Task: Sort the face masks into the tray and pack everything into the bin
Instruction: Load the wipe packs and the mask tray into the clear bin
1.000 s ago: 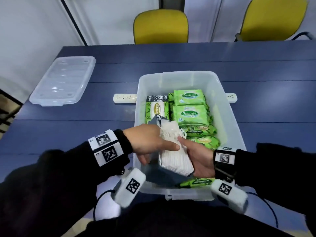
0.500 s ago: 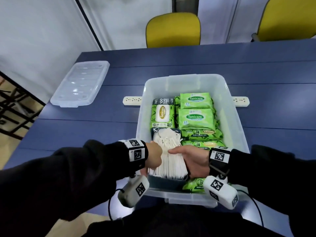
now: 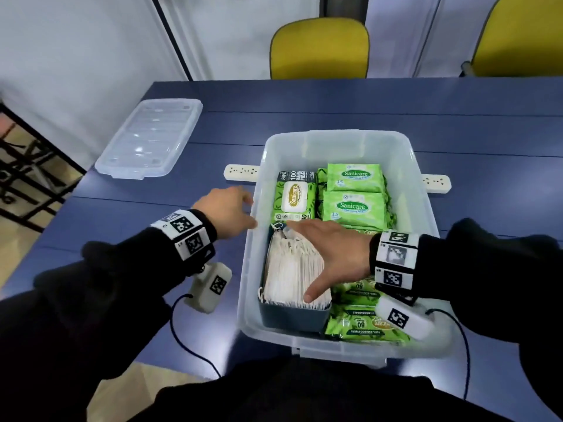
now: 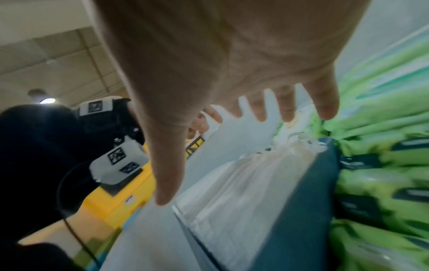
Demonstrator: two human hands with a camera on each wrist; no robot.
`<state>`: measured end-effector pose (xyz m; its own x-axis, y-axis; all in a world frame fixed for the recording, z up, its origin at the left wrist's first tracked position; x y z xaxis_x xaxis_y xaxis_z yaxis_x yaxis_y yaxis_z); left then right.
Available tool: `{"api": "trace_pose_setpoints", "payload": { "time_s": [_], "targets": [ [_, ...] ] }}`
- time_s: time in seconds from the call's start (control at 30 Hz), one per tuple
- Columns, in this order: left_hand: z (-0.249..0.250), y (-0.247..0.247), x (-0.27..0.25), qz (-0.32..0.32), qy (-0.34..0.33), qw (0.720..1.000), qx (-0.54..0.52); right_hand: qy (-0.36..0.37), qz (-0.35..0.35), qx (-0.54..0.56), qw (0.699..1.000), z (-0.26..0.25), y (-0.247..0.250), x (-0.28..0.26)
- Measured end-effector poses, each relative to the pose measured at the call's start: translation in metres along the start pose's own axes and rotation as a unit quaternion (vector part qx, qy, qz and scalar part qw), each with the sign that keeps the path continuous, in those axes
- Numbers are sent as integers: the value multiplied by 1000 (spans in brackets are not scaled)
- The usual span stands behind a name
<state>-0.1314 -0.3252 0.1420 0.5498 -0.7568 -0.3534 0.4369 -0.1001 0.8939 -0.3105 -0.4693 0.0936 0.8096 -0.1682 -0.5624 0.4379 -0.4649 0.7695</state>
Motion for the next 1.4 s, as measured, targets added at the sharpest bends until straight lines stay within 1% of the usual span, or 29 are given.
{"api": "trace_pose_setpoints", "payload": {
  "time_s": [0.03, 0.1, 0.17, 0.23, 0.33, 0.4, 0.47, 0.53, 0.63, 0.77, 0.83, 0.9, 0.93, 1.03, 1.1, 1.17, 1.27, 1.3, 1.33, 1.4],
  "targets": [
    [-6, -2, -1, -8, 13, 1000, -14, 27, -5, -43, 999, -11, -4, 5],
    [-7, -11, -1, -53, 33, 996, -64, 64, -28, -110, 992, -31, -18, 14],
    [-3, -16, -1, -84, 27, 992, -96, 82, -31, -179, 980, -42, -38, 25],
    [1, -16, -1, -99, 12, 988, -116, 93, -16, -226, 970, -48, -51, 34],
    [6, -14, -2, -126, 1, 986, -113, 78, 7, -242, 967, -51, -56, 39],
    [6, -15, -1, -144, 0, 983, -115, 53, 13, -263, 963, -55, -66, 43],
    [3, -18, -1, -161, -4, 975, -153, 28, 25, -266, 963, -59, -78, 45],
    [-1, -19, -3, -173, -5, 964, -203, 24, 50, -255, 965, -59, -85, 46],
    [-6, -20, -3, -169, -3, 959, -227, 57, 67, -243, 966, -53, -92, 43],
    [-8, -25, 0, -117, -9, 970, -212, 73, 60, -239, 966, -47, -114, 45],
    [-10, -27, 0, -115, -7, 970, -212, 92, 57, -224, 969, -44, -124, 51],
    [-12, -30, 3, -118, -5, 968, -223, 100, 55, -214, 970, -42, -122, 53],
    [-12, -30, 5, -128, -7, 966, -223, 105, 58, -212, 970, -41, -120, 53],
    [-15, -35, 4, -201, -10, 955, -219, 128, 70, -197, 969, -39, -111, 50],
    [-14, -35, 3, -203, -14, 953, -224, 119, 82, -200, 969, -33, -99, 50],
    [-13, -35, 1, -195, -19, 955, -222, 92, 102, -232, 963, -22, -87, 49],
    [-14, -35, -4, -117, -12, 963, -244, 78, 84, -244, 963, -8, -89, 48],
    [-15, -34, -5, -104, -10, 964, -245, 78, 79, -239, 965, -8, -93, 48],
    [-16, -34, -6, -104, -8, 964, -245, 81, 76, -234, 966, -11, -98, 47],
    [-14, -36, -4, -136, -4, 960, -245, 88, 70, -222, 969, -17, -107, 48]
  ]
}}
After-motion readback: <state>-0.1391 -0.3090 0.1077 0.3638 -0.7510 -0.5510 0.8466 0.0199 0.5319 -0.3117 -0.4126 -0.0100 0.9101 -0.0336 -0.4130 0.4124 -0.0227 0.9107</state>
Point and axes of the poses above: each hand's wrist, its own x-axis towards the middle knuckle, its own y-axis out of the back of the hand, z = x × y, the point moved 3 cm from there along x, towards the middle knuckle, and after that the axes turned 15 degrees about -y, right-handed, at the moved point
